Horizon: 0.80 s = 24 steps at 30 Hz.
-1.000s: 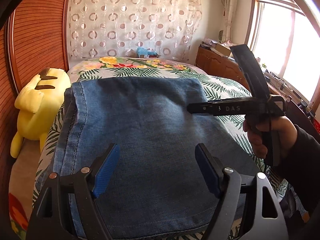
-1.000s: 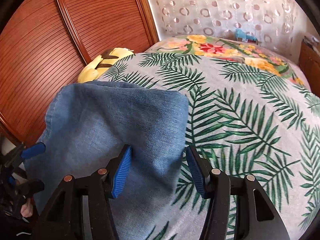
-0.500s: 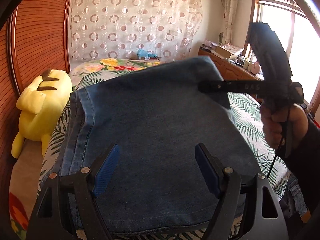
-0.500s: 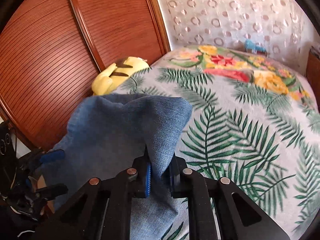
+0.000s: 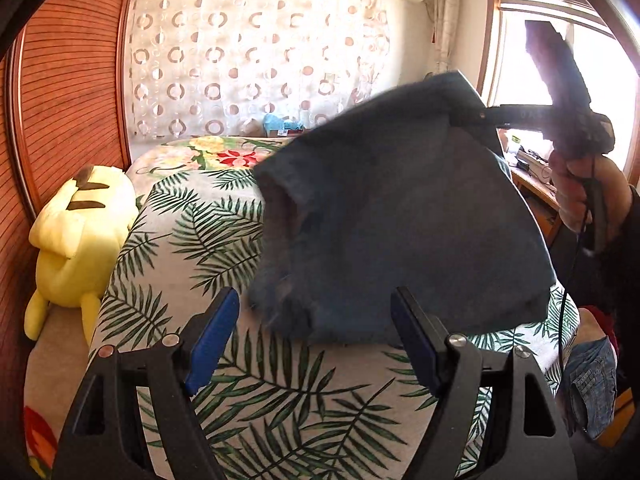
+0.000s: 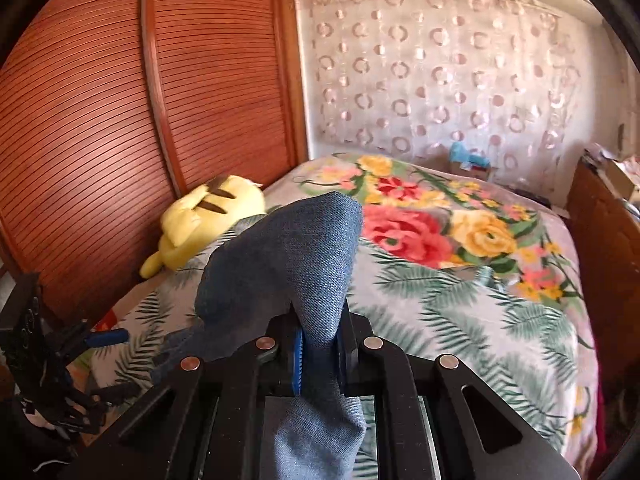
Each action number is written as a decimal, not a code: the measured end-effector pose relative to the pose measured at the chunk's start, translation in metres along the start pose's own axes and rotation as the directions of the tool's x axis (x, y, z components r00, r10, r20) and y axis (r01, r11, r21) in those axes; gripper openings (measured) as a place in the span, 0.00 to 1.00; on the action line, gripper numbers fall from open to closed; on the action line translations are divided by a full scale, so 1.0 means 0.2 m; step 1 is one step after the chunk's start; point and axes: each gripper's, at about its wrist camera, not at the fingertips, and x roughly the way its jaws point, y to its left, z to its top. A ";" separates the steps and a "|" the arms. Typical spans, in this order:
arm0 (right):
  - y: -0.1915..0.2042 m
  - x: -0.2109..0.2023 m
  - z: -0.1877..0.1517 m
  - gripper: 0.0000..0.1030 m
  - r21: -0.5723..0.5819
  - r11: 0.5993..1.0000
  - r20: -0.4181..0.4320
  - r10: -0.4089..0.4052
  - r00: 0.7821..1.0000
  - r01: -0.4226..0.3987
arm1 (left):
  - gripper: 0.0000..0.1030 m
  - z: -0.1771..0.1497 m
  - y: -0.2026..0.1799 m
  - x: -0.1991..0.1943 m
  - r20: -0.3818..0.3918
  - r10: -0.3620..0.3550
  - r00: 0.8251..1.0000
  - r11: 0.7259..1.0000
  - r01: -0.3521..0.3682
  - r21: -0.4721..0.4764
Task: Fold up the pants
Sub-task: 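Fold the lifted jeans over and open the right tool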
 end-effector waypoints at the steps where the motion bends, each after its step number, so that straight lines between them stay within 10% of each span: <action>1: -0.06 -0.01 -0.01 0.12 0.009 1.000 -0.007 -0.026 1.000 0.026 | 0.76 0.01 -0.01 0.01 0.001 -0.004 1.000 1.000 0.004 0.003; 8: -0.39 0.03 -0.12 0.12 0.087 0.981 -0.084 -0.164 0.983 0.171 | 0.76 0.07 -0.12 0.08 -0.001 -0.038 0.999 0.998 0.038 0.042; 24: -0.59 0.31 -0.24 0.19 0.186 0.958 -0.165 -0.187 0.968 0.217 | 0.76 0.16 -0.31 0.27 -0.049 -0.079 0.996 0.991 0.084 0.106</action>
